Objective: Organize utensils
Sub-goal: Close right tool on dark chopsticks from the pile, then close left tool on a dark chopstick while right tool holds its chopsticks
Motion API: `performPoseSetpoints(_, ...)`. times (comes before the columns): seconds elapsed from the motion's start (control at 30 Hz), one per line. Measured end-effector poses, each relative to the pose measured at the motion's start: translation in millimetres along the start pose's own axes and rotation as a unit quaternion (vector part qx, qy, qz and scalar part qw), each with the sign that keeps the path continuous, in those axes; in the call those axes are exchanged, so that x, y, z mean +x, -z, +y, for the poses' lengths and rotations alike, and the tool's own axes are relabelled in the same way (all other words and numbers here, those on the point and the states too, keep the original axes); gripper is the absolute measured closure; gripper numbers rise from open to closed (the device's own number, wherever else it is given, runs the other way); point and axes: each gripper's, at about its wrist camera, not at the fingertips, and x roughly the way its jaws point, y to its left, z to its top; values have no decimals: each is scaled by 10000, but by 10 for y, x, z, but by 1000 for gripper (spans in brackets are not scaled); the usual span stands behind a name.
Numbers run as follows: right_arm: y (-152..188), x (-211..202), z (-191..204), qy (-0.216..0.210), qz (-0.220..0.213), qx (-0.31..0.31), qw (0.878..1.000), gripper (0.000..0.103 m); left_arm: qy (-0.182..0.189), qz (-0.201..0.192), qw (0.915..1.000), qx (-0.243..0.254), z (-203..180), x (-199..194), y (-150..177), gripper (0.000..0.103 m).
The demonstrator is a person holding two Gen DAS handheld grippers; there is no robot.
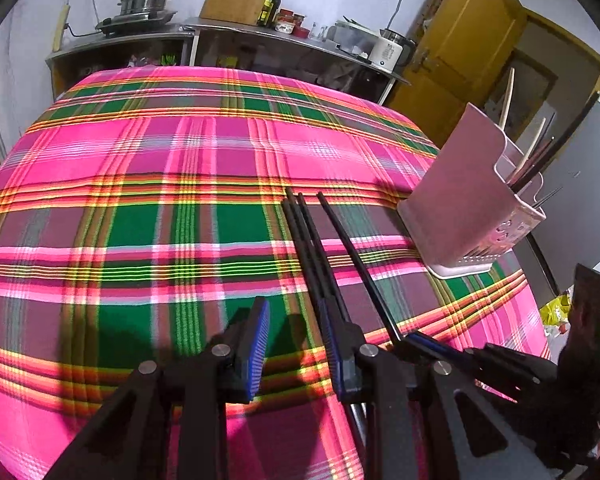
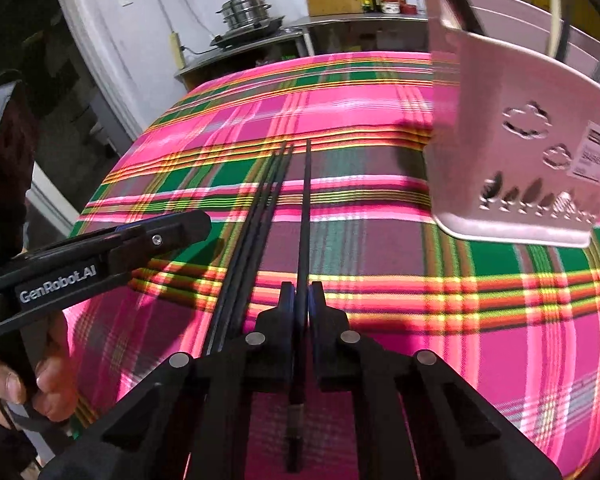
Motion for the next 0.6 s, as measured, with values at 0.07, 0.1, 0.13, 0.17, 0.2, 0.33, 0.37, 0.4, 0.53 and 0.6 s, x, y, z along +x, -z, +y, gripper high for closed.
performPoseSetpoints(0.07, 32, -29, -25, 4, -3, 58, 10000, 96, -29, 40, 10000, 13, -25, 48, -3, 77)
performPoseSetpoints(0.1, 46, -44, -41, -5, -6, 83, 10000, 96, -62, 74, 9999, 28, -46, 87, -1, 77)
performPoseSetpoints(0.13, 58, -56, -54, -13, -9, 104, 9999, 96, -85, 101, 9999, 47, -67, 118, 0, 77)
performPoseSetpoints(0.17, 66, -62, -70, -19, -11, 119, 9999, 96, -126, 123, 9998, 78, -91, 148, 4, 77)
performPoseSetpoints(0.2, 67, -61, -78, -27, -12, 136, 9999, 96, -172, 130, 9997, 106, -107, 166, 11, 77)
performPoseSetpoints(0.33, 90, -86, -117, -60, -27, 194, 9998, 96, -488, -51, 9982, 342, -216, 196, 47, 77)
performPoseSetpoints(0.37, 95, -93, -128, -64, -32, 205, 9998, 96, -526, -88, 9979, 362, -222, 196, 56, 77)
performPoseSetpoints(0.4, 89, -92, -133, -67, -37, 220, 9997, 96, -542, -113, 9978, 361, -228, 196, 59, 77)
performPoseSetpoints(0.53, 101, -110, -156, -73, -61, 277, 9996, 96, -613, -174, 9972, 378, -221, 184, 79, 76)
performPoseSetpoints(0.6, 117, -122, -169, -71, -73, 300, 9995, 96, -691, -159, 9966, 424, -226, 189, 91, 76)
